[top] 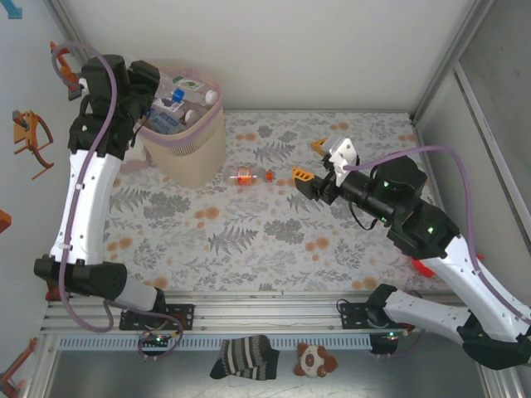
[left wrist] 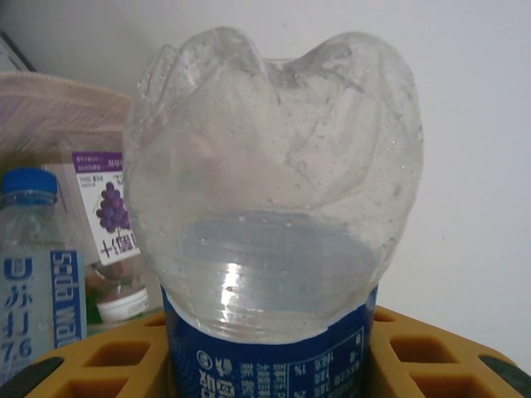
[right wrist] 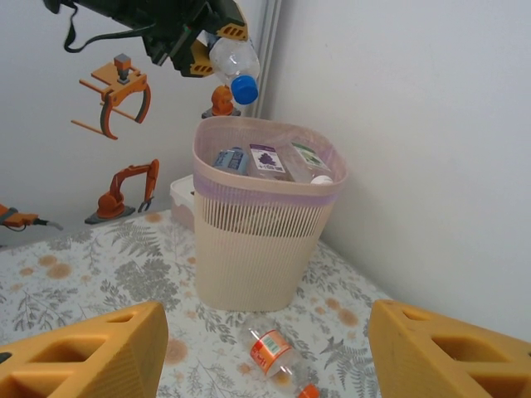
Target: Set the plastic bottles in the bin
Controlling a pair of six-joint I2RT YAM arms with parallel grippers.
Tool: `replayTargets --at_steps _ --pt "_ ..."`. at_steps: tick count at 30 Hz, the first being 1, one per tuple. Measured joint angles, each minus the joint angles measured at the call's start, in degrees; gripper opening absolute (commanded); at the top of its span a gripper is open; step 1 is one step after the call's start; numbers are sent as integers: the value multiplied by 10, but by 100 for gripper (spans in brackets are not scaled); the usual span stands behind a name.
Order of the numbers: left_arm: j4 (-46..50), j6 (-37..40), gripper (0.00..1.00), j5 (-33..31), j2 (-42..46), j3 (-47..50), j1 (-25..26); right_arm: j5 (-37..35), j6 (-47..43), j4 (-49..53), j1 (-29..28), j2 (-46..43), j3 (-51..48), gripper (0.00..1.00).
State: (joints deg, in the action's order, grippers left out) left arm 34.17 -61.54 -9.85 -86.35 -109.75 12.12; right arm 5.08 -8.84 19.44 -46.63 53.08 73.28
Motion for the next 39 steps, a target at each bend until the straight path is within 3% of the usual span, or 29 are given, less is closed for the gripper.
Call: replayTargets --at_steps 13,24,31,39 --pt "19 -27 49 106 -160 -80 -88 0 0 0 0 0 6 64" --pt "39 -59 51 176 -243 -108 -92 0 0 0 0 -9 6 64" --pt "39 -78 63 196 -250 -108 -92 0 0 0 0 -9 6 64" --pt "36 -84 67 202 -248 -108 -92 0 0 0 0 -9 6 64"
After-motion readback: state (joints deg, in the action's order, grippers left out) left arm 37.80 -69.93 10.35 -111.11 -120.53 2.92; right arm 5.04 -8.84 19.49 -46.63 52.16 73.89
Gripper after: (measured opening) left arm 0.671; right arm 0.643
